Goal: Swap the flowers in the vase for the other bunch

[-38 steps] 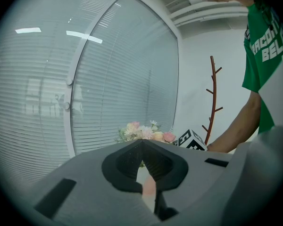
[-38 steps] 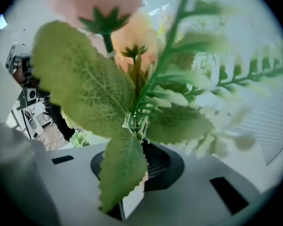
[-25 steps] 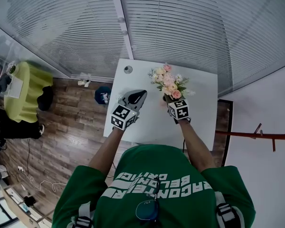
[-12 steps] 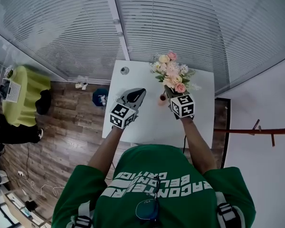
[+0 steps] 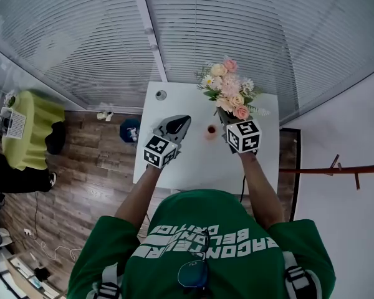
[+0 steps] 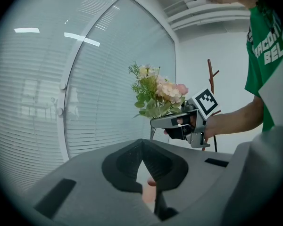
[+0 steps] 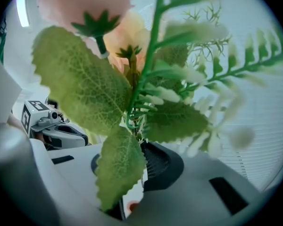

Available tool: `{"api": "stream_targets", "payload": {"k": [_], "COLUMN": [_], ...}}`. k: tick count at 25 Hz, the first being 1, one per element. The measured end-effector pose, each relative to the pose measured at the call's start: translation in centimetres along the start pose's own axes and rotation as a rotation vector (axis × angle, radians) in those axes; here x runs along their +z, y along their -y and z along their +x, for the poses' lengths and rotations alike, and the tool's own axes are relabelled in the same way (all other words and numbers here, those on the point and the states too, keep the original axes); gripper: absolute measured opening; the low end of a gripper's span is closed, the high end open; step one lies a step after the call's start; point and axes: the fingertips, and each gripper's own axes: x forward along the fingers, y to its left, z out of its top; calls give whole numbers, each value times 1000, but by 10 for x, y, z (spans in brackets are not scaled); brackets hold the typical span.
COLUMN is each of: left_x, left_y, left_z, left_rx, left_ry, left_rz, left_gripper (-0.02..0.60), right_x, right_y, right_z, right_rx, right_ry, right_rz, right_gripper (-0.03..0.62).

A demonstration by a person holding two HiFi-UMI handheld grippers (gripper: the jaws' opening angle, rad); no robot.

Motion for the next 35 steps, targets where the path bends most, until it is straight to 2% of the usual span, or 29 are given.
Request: {"api": "stream_targets", "payload": {"k": [10, 16, 21, 32, 35], "left_x": [2, 3, 0, -10, -1], "left_y": [-1, 9, 25, 91, 108], "left_z": [7, 18, 41, 100, 104], "left_rx": [-11, -57, -123, -329, -360], "left_ry": [0, -7, -11, -36, -40], "left_rz": [5, 8, 20, 54, 58], "left_gripper": [8, 8, 8, 8, 8], "right_x": [-5, -8, -24, -72, -71], "right_y": [10, 22, 45, 103, 110], "right_z": [-3, -17, -39, -124, -145], "right_rx": [-17, -60, -128, -340, -369], "right_ry": [-10, -14, -25, -39, -49], "right_rz": [25, 48, 76, 167, 181], "right_gripper": [43, 42, 41, 41, 41]}}
